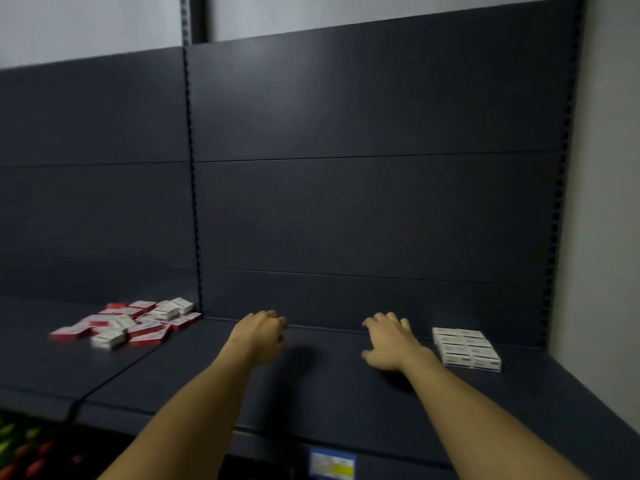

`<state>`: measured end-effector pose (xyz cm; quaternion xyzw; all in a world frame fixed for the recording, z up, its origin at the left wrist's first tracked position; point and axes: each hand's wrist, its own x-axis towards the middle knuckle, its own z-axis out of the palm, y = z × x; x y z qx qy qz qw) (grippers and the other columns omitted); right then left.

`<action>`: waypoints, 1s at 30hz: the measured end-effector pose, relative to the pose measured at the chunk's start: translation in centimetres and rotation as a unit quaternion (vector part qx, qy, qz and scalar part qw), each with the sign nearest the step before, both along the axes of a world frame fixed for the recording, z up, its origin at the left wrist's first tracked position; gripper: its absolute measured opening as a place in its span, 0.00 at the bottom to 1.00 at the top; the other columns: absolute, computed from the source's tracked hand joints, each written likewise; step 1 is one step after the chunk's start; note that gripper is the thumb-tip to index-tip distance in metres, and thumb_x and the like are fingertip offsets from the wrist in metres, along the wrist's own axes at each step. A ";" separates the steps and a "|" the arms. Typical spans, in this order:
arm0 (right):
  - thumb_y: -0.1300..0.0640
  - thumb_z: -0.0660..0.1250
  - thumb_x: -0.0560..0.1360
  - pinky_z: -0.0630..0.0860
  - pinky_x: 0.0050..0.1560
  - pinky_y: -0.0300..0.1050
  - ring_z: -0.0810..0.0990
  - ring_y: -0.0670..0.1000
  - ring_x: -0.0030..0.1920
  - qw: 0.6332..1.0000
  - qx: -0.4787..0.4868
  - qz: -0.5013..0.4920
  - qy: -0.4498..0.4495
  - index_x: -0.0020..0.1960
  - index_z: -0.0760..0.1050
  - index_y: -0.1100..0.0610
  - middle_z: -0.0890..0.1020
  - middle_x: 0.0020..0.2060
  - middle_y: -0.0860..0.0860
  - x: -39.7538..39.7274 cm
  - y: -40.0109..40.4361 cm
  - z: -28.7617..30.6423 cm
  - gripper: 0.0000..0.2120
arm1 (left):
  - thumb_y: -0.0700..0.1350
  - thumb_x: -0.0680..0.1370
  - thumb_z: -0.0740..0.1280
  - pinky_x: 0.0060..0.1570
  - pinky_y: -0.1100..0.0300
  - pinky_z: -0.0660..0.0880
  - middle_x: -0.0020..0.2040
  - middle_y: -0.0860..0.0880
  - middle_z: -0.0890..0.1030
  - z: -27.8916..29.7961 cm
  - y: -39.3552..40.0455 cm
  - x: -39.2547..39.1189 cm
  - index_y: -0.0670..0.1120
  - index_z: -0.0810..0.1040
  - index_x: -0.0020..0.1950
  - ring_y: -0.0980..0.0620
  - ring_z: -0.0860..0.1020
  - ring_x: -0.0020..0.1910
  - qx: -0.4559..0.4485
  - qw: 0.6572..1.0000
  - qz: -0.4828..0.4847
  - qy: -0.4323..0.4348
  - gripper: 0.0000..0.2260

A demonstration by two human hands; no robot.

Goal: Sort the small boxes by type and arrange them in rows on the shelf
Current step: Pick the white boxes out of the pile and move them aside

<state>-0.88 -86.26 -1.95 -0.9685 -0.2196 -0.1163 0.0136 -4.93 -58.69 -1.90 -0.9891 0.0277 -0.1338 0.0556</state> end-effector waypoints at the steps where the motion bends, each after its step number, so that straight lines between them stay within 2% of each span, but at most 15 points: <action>1: 0.45 0.66 0.75 0.62 0.67 0.55 0.66 0.56 0.67 1.000 -0.001 0.008 0.003 0.72 0.66 0.55 0.70 0.67 0.53 -0.4 1.7 0.0 0.29 | 0.51 0.81 0.59 0.60 0.50 0.72 0.67 0.47 0.74 0.0 1.5 -0.9 0.51 0.72 0.72 0.43 0.75 0.62 -0.011 1.000 0.009 0.007 0.19; 3: 0.46 0.66 0.76 0.62 0.68 0.54 0.67 0.56 0.67 1.000 -0.001 0.026 0.007 0.72 0.66 0.55 0.71 0.67 0.53 -1.1 5.1 0.0 0.28 | 0.52 0.79 0.60 0.58 0.50 0.75 0.66 0.47 0.75 0.0 4.5 -2.8 0.51 0.76 0.68 0.43 0.76 0.61 -0.025 0.999 0.025 0.011 0.18; 5: 0.46 0.65 0.77 0.61 0.69 0.54 0.68 0.56 0.67 0.999 -0.002 0.043 0.012 0.71 0.67 0.56 0.72 0.66 0.53 -1.9 8.6 0.0 0.27 | 0.52 0.77 0.61 0.53 0.51 0.77 0.61 0.46 0.79 0.0 7.7 -4.7 0.49 0.80 0.58 0.42 0.79 0.56 -0.021 0.999 0.046 -0.007 0.14; 8: 0.46 0.64 0.77 0.62 0.69 0.54 0.69 0.56 0.67 0.997 -0.004 0.071 0.009 0.70 0.69 0.56 0.73 0.65 0.53 -3.0 13.7 0.1 0.25 | 0.53 0.77 0.62 0.45 0.54 0.75 0.55 0.44 0.82 0.2 12.0 -7.6 0.46 0.80 0.52 0.41 0.80 0.52 -0.014 0.995 0.095 -0.023 0.13; 10: 0.45 0.64 0.78 0.62 0.69 0.54 0.69 0.56 0.66 0.996 -0.008 0.089 0.003 0.69 0.70 0.56 0.74 0.65 0.53 -3.8 17.0 0.2 0.24 | 0.53 0.77 0.62 0.44 0.55 0.73 0.54 0.44 0.82 0.5 14.9 -9.4 0.47 0.80 0.53 0.42 0.80 0.52 -0.011 0.992 0.125 -0.023 0.13; 15: 0.46 0.62 0.79 0.61 0.69 0.56 0.70 0.56 0.66 0.992 -0.021 0.120 -0.011 0.69 0.71 0.56 0.74 0.64 0.54 -5.7 24.8 0.5 0.23 | 0.54 0.77 0.62 0.47 0.52 0.79 0.53 0.47 0.82 0.4 22.2 -13.2 0.48 0.81 0.55 0.45 0.80 0.48 -0.026 0.986 0.163 -0.029 0.15; 20: 0.46 0.62 0.79 0.62 0.68 0.56 0.71 0.56 0.65 0.990 -0.019 0.141 -0.017 0.67 0.72 0.56 0.75 0.63 0.54 -7.6 31.7 0.6 0.21 | 0.53 0.78 0.61 0.49 0.53 0.77 0.59 0.49 0.78 -0.3 28.5 -16.6 0.50 0.78 0.60 0.47 0.78 0.53 -0.011 0.983 0.183 -0.010 0.14; 24: 0.46 0.63 0.78 0.62 0.67 0.56 0.71 0.55 0.65 0.986 -0.017 0.163 -0.020 0.66 0.73 0.56 0.75 0.62 0.53 -9.0 36.4 0.2 0.20 | 0.56 0.79 0.63 0.55 0.52 0.77 0.63 0.50 0.77 -1.5 33.0 -18.9 0.51 0.77 0.64 0.48 0.77 0.58 -0.019 0.979 0.201 -0.004 0.17; 30: 0.47 0.64 0.77 0.64 0.63 0.55 0.73 0.56 0.62 0.981 -0.024 0.187 -0.032 0.58 0.76 0.56 0.77 0.59 0.53 -9.3 41.7 0.7 0.15 | 0.54 0.80 0.64 0.56 0.52 0.78 0.63 0.50 0.77 -1.7 38.1 -20.7 0.50 0.77 0.66 0.49 0.77 0.59 -0.025 0.975 0.222 -0.015 0.17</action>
